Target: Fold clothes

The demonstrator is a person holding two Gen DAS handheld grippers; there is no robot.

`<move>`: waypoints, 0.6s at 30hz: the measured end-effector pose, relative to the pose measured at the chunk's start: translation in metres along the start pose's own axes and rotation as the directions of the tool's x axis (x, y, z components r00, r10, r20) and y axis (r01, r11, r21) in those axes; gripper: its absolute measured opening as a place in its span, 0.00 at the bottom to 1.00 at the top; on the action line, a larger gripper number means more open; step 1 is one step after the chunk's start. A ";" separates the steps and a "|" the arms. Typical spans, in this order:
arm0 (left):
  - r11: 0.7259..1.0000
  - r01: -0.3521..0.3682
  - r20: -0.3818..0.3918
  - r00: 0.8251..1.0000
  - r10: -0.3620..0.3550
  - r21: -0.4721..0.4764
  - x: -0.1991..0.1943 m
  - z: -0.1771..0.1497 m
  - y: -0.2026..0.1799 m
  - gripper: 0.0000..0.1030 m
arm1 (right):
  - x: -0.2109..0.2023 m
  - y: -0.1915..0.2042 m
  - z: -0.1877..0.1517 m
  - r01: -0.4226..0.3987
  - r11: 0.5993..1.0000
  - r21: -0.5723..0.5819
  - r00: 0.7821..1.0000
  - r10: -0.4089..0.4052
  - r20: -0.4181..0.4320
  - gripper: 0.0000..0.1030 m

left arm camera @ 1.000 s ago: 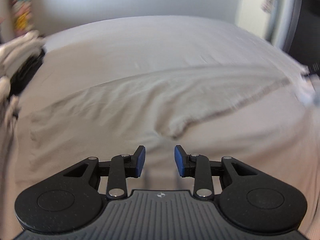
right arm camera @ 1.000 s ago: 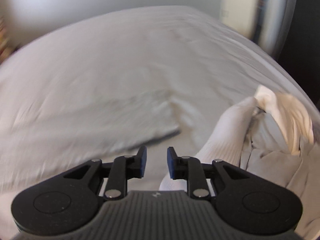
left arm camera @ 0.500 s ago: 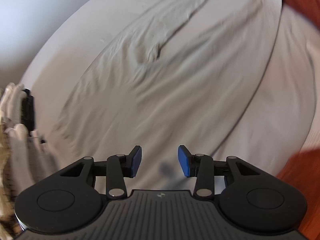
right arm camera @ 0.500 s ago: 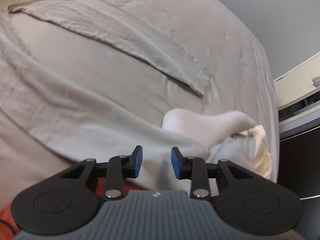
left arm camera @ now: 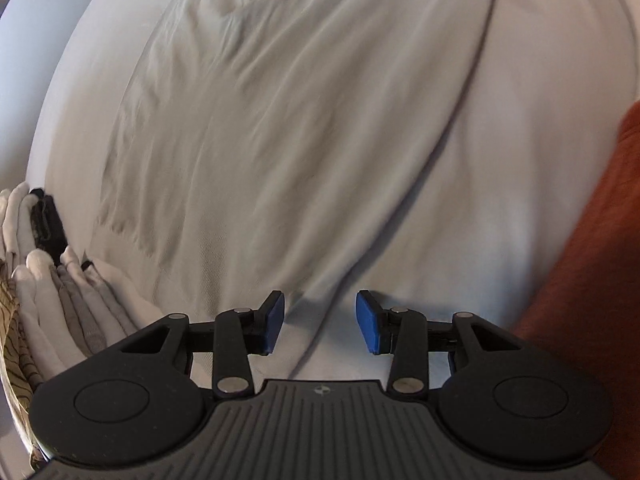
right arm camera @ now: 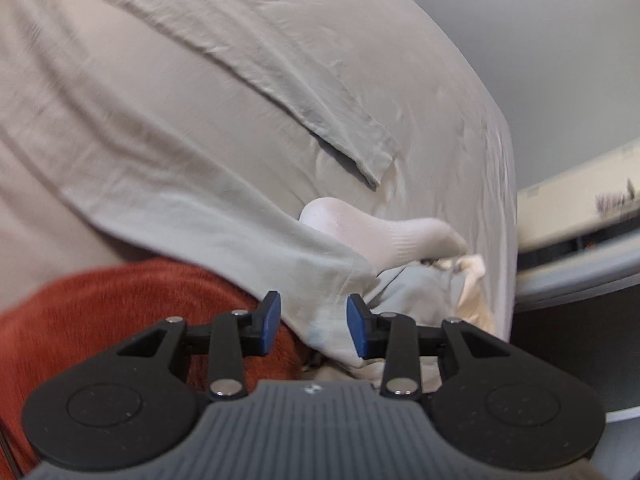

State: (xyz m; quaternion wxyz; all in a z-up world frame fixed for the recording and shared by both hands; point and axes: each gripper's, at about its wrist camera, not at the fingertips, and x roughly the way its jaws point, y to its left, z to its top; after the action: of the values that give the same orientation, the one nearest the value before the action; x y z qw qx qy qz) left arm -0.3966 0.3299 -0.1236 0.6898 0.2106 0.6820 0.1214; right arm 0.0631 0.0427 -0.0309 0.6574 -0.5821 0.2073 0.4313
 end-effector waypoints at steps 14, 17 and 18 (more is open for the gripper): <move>0.981 -0.073 0.025 0.997 0.079 -0.181 -0.007 -0.011 0.013 0.02 | 0.031 0.013 -0.019 0.063 0.960 -0.274 0.995 -0.080 -0.054 0.33; 0.960 -0.082 0.067 0.992 0.104 -0.268 -0.018 -0.017 0.023 0.02 | 0.038 0.008 -0.020 0.029 0.970 -0.241 0.996 -0.050 -0.080 0.09; 0.951 -0.086 0.081 0.990 0.114 -0.296 -0.022 -0.018 0.026 0.02 | 0.039 0.008 -0.020 0.019 0.974 -0.225 0.996 -0.038 -0.077 0.04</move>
State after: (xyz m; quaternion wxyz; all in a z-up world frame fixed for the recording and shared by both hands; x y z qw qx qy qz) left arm -0.4127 0.3453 -0.0922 0.7386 0.1466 0.6107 0.2451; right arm 0.0826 0.0361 -0.0706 0.5847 -0.6725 0.1753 0.4185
